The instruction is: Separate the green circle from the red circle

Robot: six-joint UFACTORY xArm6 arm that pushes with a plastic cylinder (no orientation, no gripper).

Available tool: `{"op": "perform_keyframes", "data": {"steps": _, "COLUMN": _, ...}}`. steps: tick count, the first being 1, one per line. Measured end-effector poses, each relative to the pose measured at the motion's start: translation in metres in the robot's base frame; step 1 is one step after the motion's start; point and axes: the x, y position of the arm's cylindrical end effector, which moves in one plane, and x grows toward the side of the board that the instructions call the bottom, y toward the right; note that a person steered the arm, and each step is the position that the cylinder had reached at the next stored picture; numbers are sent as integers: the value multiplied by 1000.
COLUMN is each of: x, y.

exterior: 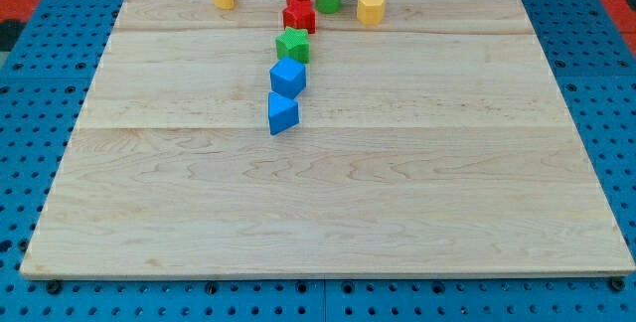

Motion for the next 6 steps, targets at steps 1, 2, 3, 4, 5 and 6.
{"op": "perform_keyframes", "data": {"steps": 1, "x": 0, "y": -40}}
{"op": "perform_keyframes", "data": {"steps": 2, "x": 1, "y": -62}}
{"op": "perform_keyframes", "data": {"steps": 3, "x": 2, "y": -53}}
{"op": "perform_keyframes", "data": {"steps": 4, "x": 2, "y": -60}}
{"op": "perform_keyframes", "data": {"steps": 5, "x": 10, "y": -89}}
{"op": "perform_keyframes", "data": {"steps": 6, "x": 22, "y": -86}}
